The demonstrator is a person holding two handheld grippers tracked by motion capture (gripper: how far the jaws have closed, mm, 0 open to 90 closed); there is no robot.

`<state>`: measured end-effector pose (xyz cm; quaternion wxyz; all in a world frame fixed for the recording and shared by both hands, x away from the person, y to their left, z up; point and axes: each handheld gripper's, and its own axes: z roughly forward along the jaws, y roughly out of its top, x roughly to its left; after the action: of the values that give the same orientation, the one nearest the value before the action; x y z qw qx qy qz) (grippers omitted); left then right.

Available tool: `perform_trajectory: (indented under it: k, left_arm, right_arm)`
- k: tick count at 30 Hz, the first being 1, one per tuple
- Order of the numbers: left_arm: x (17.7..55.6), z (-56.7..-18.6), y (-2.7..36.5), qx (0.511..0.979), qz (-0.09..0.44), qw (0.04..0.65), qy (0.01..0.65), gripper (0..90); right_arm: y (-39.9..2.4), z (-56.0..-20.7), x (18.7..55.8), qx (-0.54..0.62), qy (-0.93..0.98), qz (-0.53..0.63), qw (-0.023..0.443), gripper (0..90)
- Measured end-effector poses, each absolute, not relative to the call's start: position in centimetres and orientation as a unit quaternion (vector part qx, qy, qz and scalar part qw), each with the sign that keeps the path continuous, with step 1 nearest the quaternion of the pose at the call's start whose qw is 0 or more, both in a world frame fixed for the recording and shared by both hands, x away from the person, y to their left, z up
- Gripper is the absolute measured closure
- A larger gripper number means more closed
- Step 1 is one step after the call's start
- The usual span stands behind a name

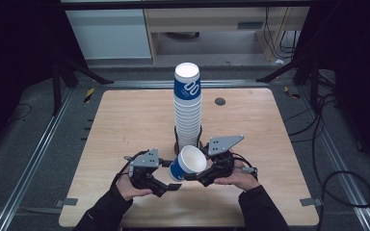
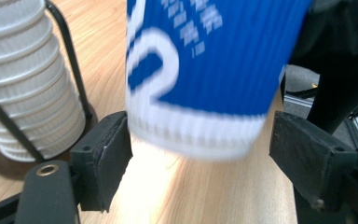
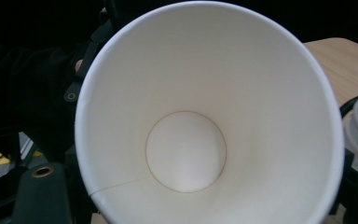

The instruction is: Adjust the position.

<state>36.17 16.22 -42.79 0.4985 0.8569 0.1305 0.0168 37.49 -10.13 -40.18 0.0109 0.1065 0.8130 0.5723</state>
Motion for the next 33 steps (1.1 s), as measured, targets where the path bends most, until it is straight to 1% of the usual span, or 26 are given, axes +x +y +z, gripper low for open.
perform_trajectory:
  k: [10, 16, 22, 33]
  left_arm:
    - [37.0, -42.7, 18.1, 0.859, 0.053, 0.476, 0.18, 18.5]
    - [37.7, -43.0, 19.4, 0.852, 0.076, 0.466, 0.228, 18.6]
    - [38.6, -43.1, 21.0, 0.835, 0.102, 0.461, 0.281, 18.5]
    - [39.8, -43.9, 23.3, 0.827, 0.13, 0.438, 0.327, 18.5]
  right_arm:
    - [-11.7, -39.8, 37.6, 0.138, 0.812, 0.564, 0.049, 20.7]
    - [-12.9, -39.5, 37.9, 0.168, 0.808, 0.558, 0.082, 20.7]
    - [-14.5, -39.2, 38.2, 0.198, 0.801, 0.556, 0.103, 20.7]
    - [-16.9, -38.8, 38.7, 0.258, 0.791, 0.534, 0.152, 20.7]
